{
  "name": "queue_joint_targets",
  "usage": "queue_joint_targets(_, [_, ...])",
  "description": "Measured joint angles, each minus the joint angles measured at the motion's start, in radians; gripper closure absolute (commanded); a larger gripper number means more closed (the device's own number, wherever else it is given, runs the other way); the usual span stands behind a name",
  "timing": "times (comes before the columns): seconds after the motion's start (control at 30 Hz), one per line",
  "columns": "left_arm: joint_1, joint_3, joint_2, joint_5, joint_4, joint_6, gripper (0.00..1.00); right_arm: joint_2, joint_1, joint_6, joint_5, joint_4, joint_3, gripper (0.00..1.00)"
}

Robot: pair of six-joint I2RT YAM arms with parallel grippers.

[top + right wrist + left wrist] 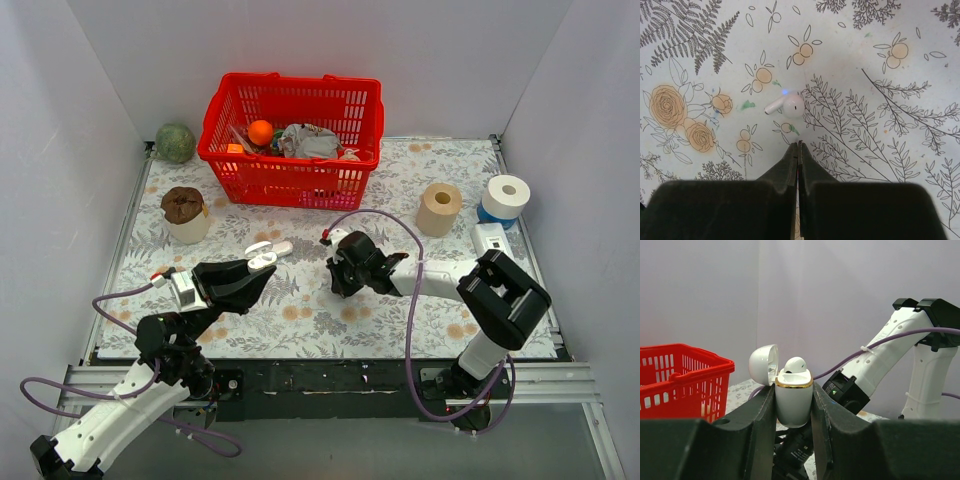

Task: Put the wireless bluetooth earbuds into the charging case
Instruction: Pick up the earbud from the center of the board.

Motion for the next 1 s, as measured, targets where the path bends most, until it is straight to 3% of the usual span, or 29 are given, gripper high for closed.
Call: queue_joint_targets(1.0, [0.000, 0.000, -0.003, 0.002, -0.010, -0.007, 1.00, 0.120, -0.005, -0.037, 0.026, 0.023, 0.126, 0.99])
